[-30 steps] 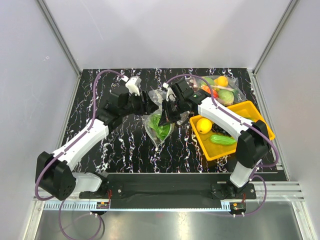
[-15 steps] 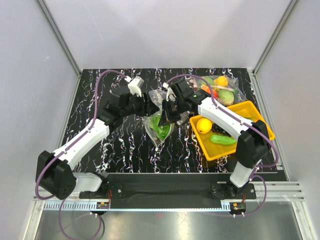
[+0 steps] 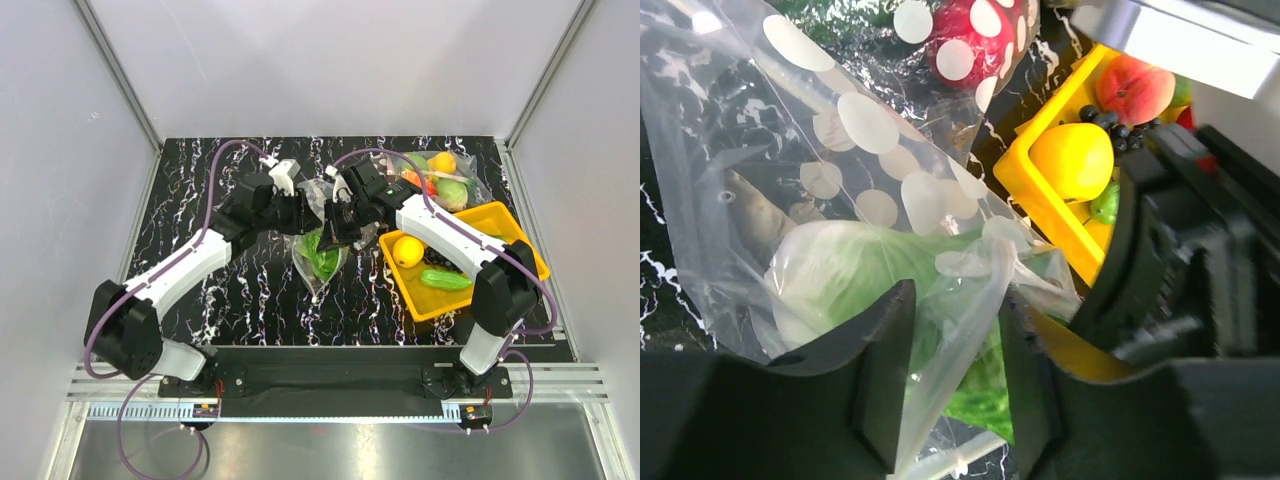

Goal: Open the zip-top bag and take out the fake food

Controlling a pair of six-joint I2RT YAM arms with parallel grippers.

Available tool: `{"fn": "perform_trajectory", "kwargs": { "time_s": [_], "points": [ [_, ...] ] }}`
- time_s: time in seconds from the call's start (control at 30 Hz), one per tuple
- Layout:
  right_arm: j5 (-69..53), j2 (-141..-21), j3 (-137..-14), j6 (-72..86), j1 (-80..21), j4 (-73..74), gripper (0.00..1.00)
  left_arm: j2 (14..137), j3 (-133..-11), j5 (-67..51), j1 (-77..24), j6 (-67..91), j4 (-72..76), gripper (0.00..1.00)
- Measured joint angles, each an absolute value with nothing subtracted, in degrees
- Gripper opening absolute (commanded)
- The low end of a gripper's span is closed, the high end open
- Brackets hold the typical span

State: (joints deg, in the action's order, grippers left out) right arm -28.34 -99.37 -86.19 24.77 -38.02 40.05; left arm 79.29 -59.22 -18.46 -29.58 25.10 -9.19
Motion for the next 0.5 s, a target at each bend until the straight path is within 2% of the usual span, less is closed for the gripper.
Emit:
{"fn": "perform_trajectory", "kwargs": {
  "time_s": [0.03, 0.13, 0.5],
  "points": [
    [-28.3, -99.4, -86.2, 24.8, -38.0, 40.0, 0.0, 80.1, -59.7, -18.5, -29.6, 25.1, -9.3, 0.31],
    [-28.4, -99.4, -86.2, 24.8, -38.0, 39.9, 0.0, 82.6, -61.6, -18.6, -30.0, 25.0, -9.5, 0.18],
    [-29.7, -99.3, -87.0, 24.4, -40.6, 36.3, 0.0, 88.8, -68.2, -18.8, -30.9, 24.9, -12.0, 0.15]
  ]
}}
